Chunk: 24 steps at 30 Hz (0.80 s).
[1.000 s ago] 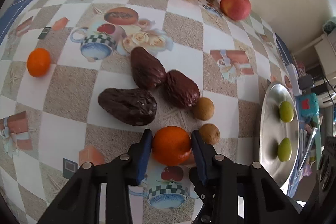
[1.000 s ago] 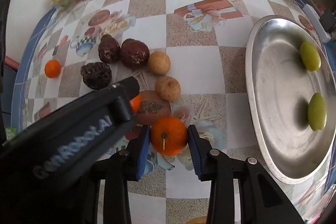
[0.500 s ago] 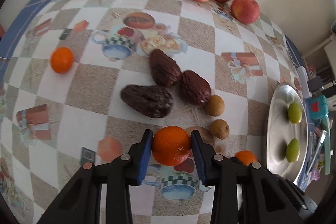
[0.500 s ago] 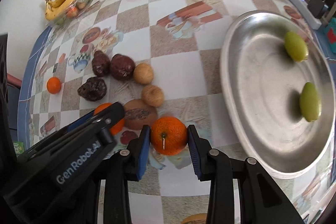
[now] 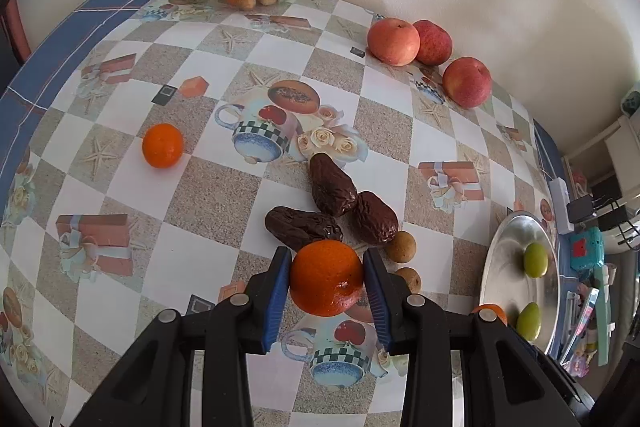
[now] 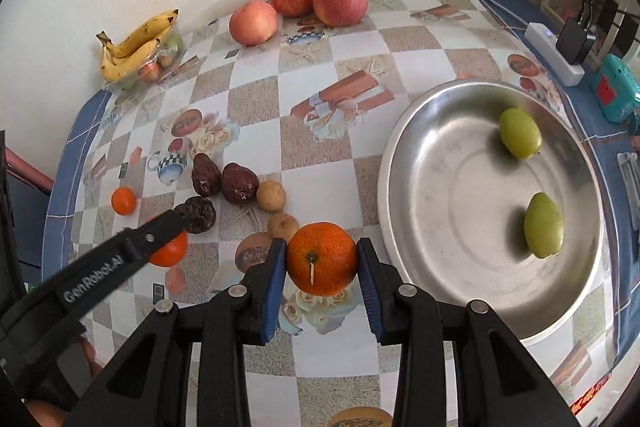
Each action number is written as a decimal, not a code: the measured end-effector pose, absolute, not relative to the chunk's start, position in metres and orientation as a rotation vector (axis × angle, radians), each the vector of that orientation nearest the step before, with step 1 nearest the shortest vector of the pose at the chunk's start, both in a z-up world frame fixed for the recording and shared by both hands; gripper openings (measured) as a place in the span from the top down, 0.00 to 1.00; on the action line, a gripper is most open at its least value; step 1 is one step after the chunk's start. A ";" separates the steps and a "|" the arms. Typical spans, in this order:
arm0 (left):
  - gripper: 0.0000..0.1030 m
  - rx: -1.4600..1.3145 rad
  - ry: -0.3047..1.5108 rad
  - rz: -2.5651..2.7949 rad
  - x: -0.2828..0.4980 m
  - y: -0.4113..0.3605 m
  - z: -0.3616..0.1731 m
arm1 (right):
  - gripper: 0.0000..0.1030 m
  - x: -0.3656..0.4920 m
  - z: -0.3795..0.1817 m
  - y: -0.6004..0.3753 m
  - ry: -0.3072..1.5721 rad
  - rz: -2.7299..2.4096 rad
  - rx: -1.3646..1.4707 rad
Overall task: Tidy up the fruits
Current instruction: 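Grasp a mandarin orange with the left tool while the right tool grasps another, then carry both oranges over the steel bowl and open both tools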
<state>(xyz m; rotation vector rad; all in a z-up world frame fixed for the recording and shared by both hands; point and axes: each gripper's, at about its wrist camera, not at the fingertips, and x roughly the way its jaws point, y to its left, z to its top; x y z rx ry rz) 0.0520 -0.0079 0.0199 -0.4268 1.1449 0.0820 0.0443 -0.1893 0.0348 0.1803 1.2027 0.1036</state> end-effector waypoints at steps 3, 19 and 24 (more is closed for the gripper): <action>0.62 -0.432 1.150 0.087 0.052 -0.008 0.017 | 0.64 0.046 0.030 -0.190 1.221 0.101 0.179; 0.62 -0.372 1.110 0.049 0.053 -0.028 0.027 | 0.64 0.048 0.040 -0.225 1.188 0.035 0.277; 0.62 -0.349 1.106 0.008 0.052 -0.043 0.028 | 0.64 0.048 0.048 -0.255 1.160 -0.012 0.354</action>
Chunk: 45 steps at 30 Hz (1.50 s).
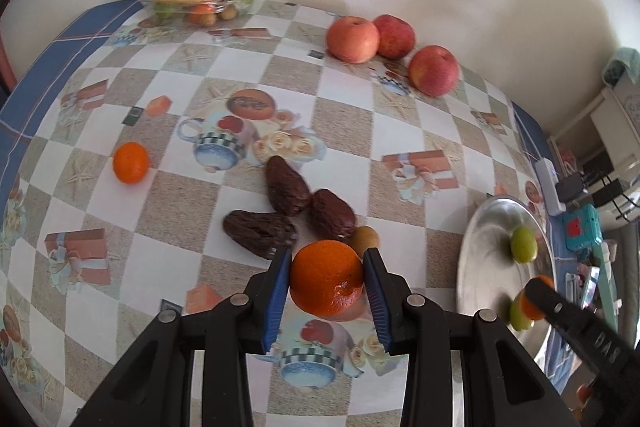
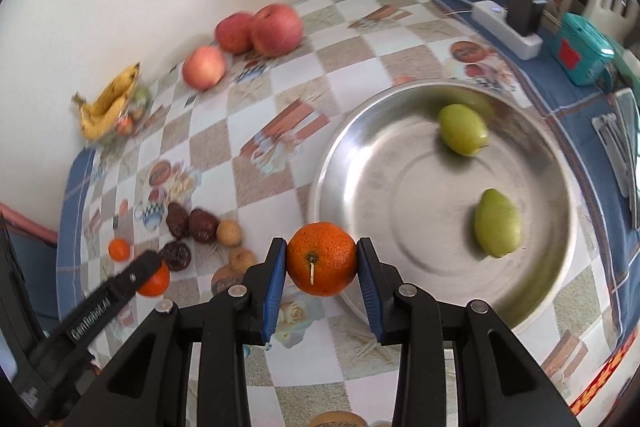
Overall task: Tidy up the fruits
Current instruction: 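Carry both oranges over the steel bowl and open both tools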
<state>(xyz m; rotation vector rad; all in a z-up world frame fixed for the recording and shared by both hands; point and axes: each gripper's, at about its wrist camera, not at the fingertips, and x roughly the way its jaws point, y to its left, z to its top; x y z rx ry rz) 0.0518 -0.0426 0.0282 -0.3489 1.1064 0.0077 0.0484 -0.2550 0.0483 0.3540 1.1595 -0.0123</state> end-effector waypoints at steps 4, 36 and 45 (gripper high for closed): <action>0.62 -0.325 1.099 -0.028 0.052 -0.056 0.029 | 0.64 0.048 0.054 -0.282 1.132 -0.083 0.393; 0.54 -0.041 1.067 -0.422 0.038 -0.192 0.023 | 0.63 0.046 0.048 -0.331 1.159 -0.254 0.369; 0.31 -0.090 1.115 -0.335 0.047 -0.171 0.016 | 0.54 0.047 0.047 -0.324 1.176 -0.251 0.339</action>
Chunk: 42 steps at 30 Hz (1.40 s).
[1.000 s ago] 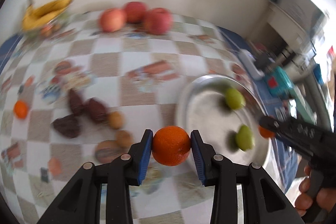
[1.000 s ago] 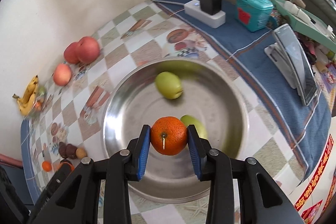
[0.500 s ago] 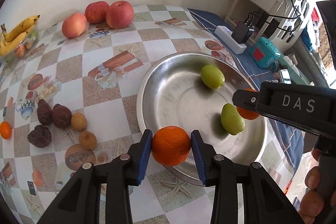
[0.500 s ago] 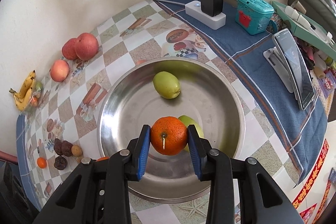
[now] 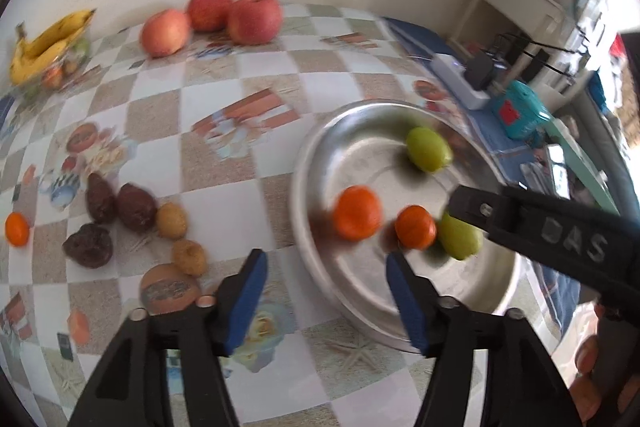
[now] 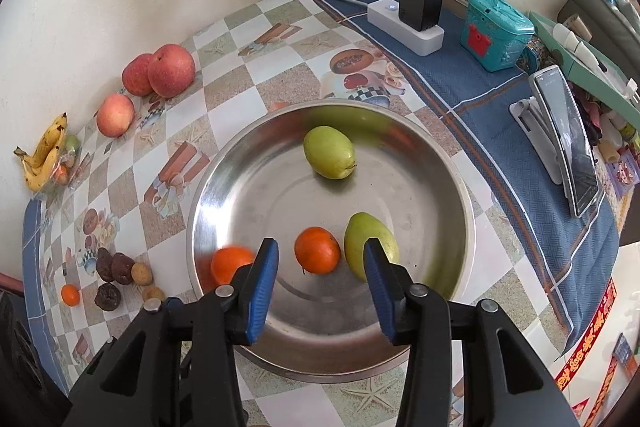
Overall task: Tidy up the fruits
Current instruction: 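Carry both oranges over the steel bowl and open both tools, then withdraw both tools from the bowl toward the dates and kiwis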
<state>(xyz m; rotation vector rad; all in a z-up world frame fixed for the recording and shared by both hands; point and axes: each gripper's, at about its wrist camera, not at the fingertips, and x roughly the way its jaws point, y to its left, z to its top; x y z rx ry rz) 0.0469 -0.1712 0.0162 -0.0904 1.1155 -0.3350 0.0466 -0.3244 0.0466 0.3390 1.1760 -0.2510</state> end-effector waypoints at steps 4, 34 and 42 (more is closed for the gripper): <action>0.20 -0.136 1.155 -0.234 0.054 -0.150 0.008 | 0.40 0.048 0.043 -0.319 1.196 -0.247 0.314; 0.00 -0.320 1.138 0.282 0.050 0.034 0.033 | 0.35 0.048 0.049 -0.254 1.192 -0.151 0.147; 0.00 -0.349 1.177 0.279 0.049 0.038 0.022 | 0.34 0.050 0.045 -0.248 1.209 -0.148 0.141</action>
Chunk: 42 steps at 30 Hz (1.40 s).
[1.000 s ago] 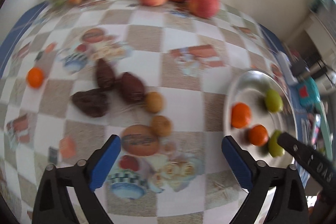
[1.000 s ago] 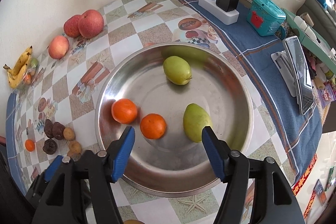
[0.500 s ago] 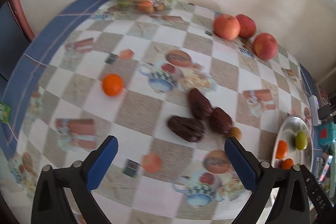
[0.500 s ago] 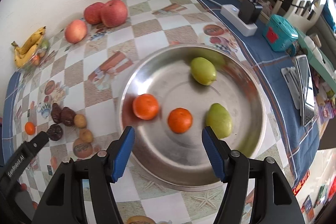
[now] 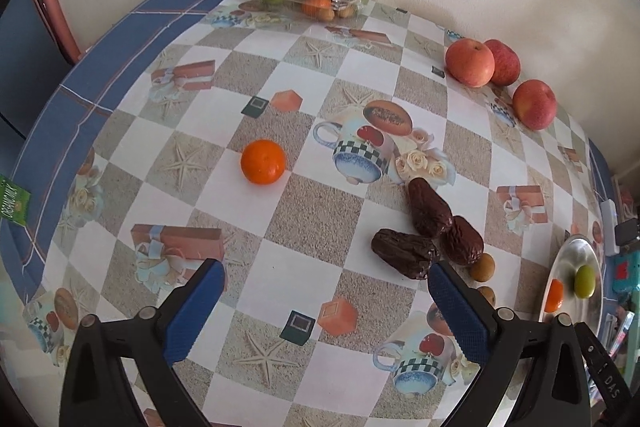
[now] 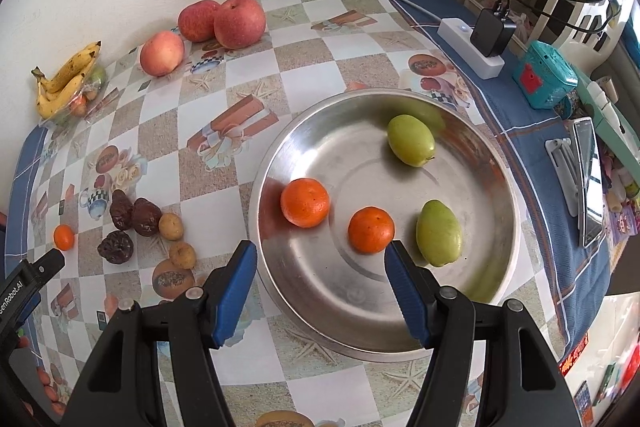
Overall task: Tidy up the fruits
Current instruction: 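Withdraw both tools from the bowl toward the dates and kiwis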
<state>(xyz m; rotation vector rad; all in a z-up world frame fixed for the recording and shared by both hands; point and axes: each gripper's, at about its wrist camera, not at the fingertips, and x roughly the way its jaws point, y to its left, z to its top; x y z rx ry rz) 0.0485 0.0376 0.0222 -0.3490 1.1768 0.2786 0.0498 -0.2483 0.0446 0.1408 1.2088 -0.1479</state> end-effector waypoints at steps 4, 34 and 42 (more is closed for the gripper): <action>0.00 -0.349 1.214 0.286 0.050 0.037 0.011 | 0.16 0.051 0.041 -0.247 1.214 -0.164 0.143; 0.00 -0.406 1.081 0.333 0.067 0.075 0.013 | 0.03 0.068 0.028 -0.160 1.160 0.061 0.073; 0.00 -0.375 1.039 0.252 0.084 0.054 0.011 | 0.03 0.076 0.020 -0.142 1.162 0.091 0.039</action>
